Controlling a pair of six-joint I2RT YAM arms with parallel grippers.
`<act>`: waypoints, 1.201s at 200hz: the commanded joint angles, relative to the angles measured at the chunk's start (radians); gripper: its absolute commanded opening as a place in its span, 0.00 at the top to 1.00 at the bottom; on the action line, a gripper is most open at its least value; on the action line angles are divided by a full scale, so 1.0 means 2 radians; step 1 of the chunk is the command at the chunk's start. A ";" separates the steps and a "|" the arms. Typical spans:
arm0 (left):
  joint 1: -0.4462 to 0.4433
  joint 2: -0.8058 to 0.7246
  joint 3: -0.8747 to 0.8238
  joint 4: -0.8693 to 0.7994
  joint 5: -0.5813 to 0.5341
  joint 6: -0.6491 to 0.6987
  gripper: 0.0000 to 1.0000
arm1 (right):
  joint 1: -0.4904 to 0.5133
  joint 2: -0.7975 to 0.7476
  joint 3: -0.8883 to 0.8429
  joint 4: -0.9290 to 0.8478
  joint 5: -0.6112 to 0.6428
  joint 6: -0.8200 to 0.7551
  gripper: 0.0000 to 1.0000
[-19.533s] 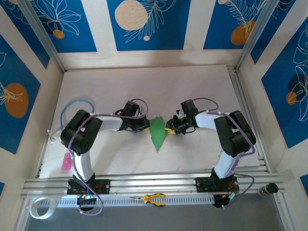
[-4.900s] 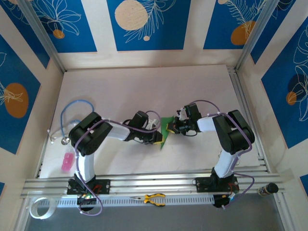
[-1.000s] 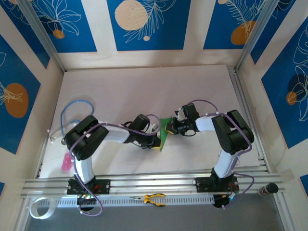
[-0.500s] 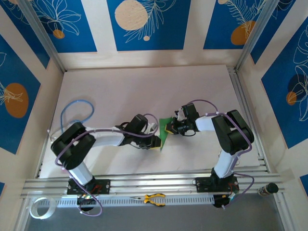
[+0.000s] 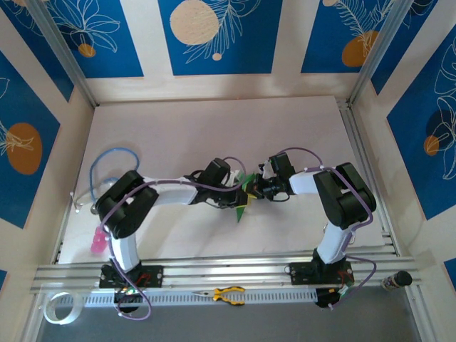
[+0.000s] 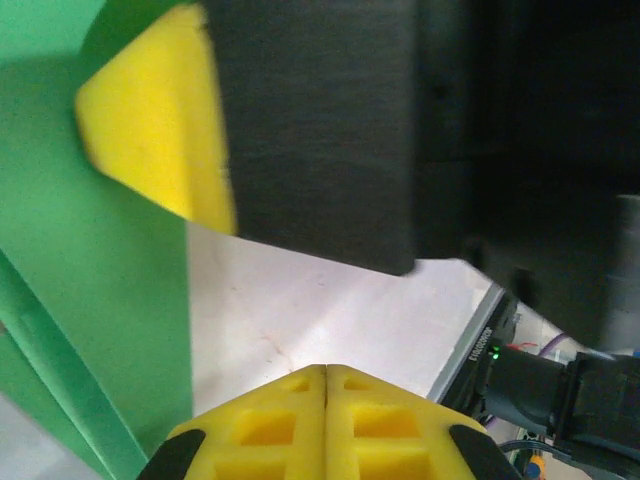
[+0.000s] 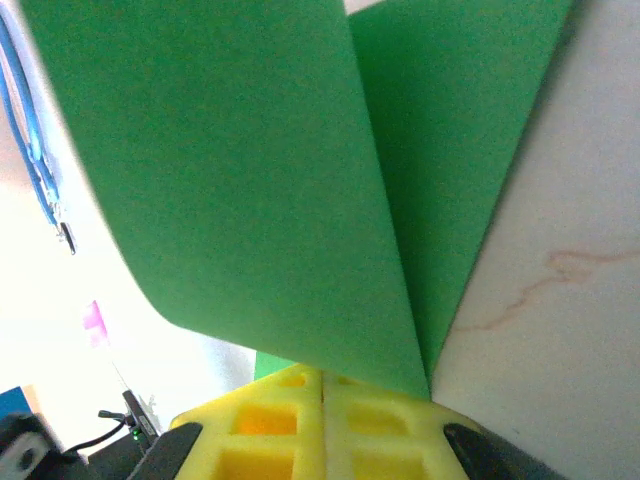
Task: Fold a paper plane with a square sheet of paper (pick it up from the middle)
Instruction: Fold the wing for the fifth time at the center of the table.
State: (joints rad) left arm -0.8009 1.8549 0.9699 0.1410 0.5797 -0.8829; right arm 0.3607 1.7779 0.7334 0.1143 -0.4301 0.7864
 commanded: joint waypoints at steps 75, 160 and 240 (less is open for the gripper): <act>-0.006 0.020 -0.043 -0.006 0.009 0.003 0.96 | 0.003 0.020 -0.004 -0.043 0.047 -0.001 0.99; -0.023 -0.005 -0.087 0.003 0.028 -0.010 0.97 | 0.004 0.022 -0.002 -0.050 0.058 -0.001 0.99; -0.040 -0.014 -0.110 -0.007 0.053 -0.008 0.98 | 0.004 0.026 -0.001 -0.052 0.062 0.000 0.99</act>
State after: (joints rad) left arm -0.8394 1.8385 0.8001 0.2245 0.5976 -0.8902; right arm 0.3676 1.7779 0.7406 0.0959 -0.4225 0.7860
